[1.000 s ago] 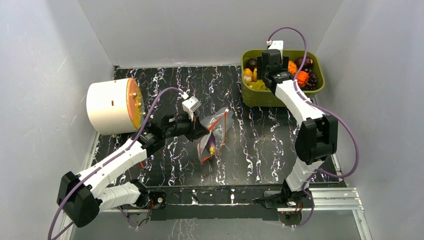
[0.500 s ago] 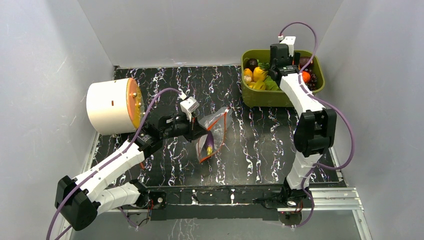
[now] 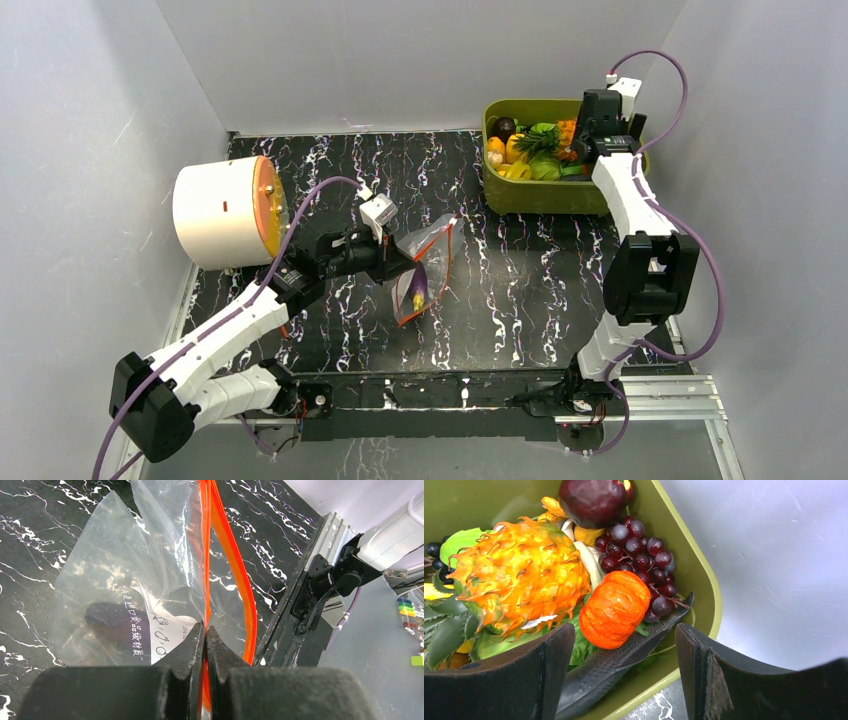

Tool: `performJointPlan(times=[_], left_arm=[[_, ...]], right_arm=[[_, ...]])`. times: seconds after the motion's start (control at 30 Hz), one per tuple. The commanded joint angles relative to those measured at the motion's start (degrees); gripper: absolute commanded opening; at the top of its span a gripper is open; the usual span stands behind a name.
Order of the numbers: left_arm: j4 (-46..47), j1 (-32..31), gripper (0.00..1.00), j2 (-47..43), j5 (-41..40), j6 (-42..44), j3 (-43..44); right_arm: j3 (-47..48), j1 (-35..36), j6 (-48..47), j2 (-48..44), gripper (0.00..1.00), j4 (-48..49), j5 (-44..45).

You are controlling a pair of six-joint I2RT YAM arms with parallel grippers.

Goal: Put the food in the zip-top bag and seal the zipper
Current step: Pick up the fake fruit from the bin.

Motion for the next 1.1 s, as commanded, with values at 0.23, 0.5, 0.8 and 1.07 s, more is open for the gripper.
performJointPlan(times=[0.23,0.5,0.8,1.07], left_arm=[[0.96,0.36,0.00,-2.44,-0.17,-0.25,-0.50],[1.06,0.38,0.00,-2.55,-0.30,-0.19,-0.59],[1.24,0.38,0.00,-2.53,-0.32,-0.30,-0.71],[1.15,0.38,0.00,-2.95,-1.62,-0.51,-1.10]], right_arm=[[-0.95,-3.97,3.59,1.40,0.75,5.22,-10.05],[-1.81,-5.74,5.35,3.41,0.80,6.18,-13.52],[-2.65,-6.16,5.04,4.01,0.59,6.75,-12.46],[-4.18,-6.14,4.74,2.09,0.45,6.84,-11.28]])
